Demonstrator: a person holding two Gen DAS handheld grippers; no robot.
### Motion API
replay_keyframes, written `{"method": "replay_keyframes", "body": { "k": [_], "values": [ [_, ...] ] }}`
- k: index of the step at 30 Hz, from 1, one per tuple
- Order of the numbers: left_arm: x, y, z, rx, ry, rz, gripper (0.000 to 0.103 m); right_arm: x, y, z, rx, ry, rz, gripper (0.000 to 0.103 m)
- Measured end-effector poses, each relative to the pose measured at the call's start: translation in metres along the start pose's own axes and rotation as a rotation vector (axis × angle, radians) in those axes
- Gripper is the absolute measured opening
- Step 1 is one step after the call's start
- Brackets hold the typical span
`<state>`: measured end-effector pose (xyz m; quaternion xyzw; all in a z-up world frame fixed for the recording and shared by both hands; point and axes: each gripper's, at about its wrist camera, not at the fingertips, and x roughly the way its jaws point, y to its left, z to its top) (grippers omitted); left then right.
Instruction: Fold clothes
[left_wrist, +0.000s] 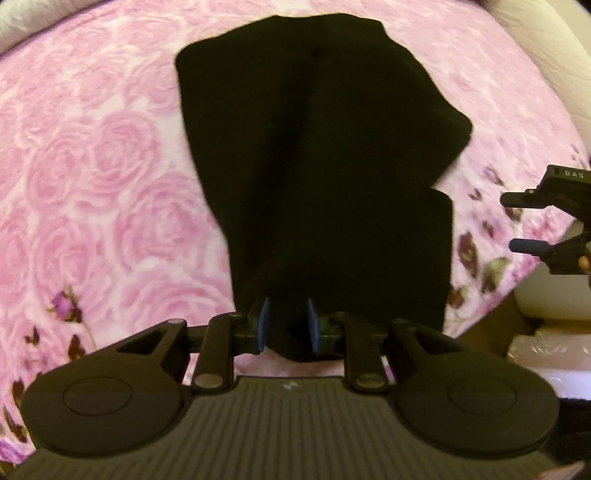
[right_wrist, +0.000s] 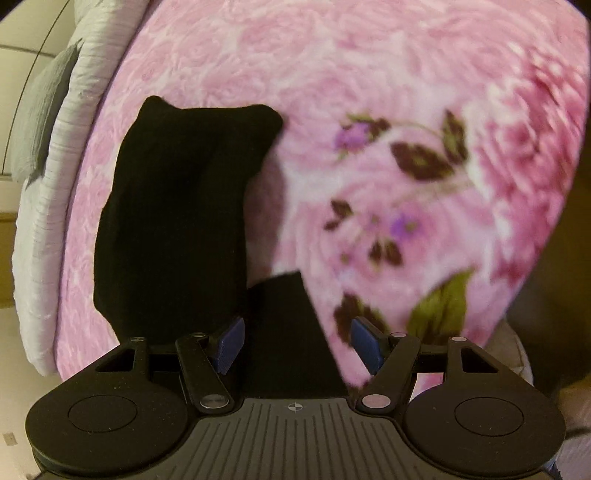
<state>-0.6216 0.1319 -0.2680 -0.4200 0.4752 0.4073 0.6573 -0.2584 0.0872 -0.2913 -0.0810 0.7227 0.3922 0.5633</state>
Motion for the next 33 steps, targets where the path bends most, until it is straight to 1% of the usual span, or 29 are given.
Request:
{"method": "replay_keyframes", "body": {
  "k": [3,4,7,9,11,13,16,18,20,23,24,25,26,27,28,29,30,33],
  "values": [
    [-0.012,0.001,0.008,-0.012,-0.016,-0.061,0.018,-0.008,-0.004,-0.004,0.005,-0.026,0.012,0.068],
    [-0.017,0.001,0.012,-0.019,-0.036,-0.081,0.018,-0.010,-0.005,-0.005,0.005,-0.032,0.015,0.068],
    [-0.022,0.005,0.026,-0.035,-0.086,-0.058,0.020,-0.006,-0.016,-0.004,0.023,-0.034,0.013,0.068],
    [-0.026,0.008,0.036,-0.047,-0.118,-0.042,0.021,0.001,-0.022,-0.003,0.046,-0.017,0.017,0.067],
    [-0.018,0.016,0.048,-0.075,-0.121,-0.002,0.021,0.005,-0.023,-0.001,0.049,-0.010,0.048,0.067],
    [-0.009,0.026,0.062,-0.110,-0.126,0.018,0.022,0.008,-0.020,0.002,0.041,-0.014,0.088,0.067],
    [0.002,0.036,0.077,-0.140,-0.116,0.026,0.024,0.020,-0.018,0.005,0.066,-0.013,0.146,0.067],
    [0.009,0.040,0.085,-0.154,-0.106,0.026,0.024,0.037,-0.024,0.001,0.118,0.009,0.134,0.068],
    [0.016,0.045,0.093,-0.168,-0.095,0.025,0.024,0.056,-0.029,-0.009,0.131,0.045,0.084,0.068],
    [0.026,0.052,0.105,-0.189,-0.080,0.024,0.024,0.082,-0.022,-0.030,0.049,0.089,0.072,0.067],
    [0.029,0.054,0.109,-0.195,-0.075,0.024,0.024,0.088,-0.014,-0.035,-0.007,0.089,0.070,0.067],
    [0.030,0.053,0.110,-0.193,-0.071,0.024,0.024,0.094,-0.005,-0.041,-0.071,0.085,0.068,0.061],
    [0.031,0.053,0.111,-0.191,-0.068,0.024,0.024,0.099,0.002,-0.043,-0.112,0.093,0.085,0.014],
    [0.032,0.052,0.113,-0.189,-0.065,0.024,0.024,0.103,0.009,-0.043,-0.146,0.106,0.108,0.006],
    [0.033,0.051,0.114,-0.188,-0.062,0.024,0.024,0.103,0.015,-0.042,-0.158,0.100,0.112,0.005],
    [0.032,0.050,0.116,-0.192,-0.066,0.018,0.024,0.098,0.019,-0.036,-0.172,0.074,0.105,0.004],
    [0.031,0.049,0.118,-0.195,-0.069,0.011,0.024,0.093,0.022,-0.030,-0.189,0.044,0.096,0.004],
    [0.030,0.039,0.128,-0.191,-0.083,-0.015,0.024,0.063,0.014,0.002,-0.152,-0.074,0.058,0.004]
  ]
}}
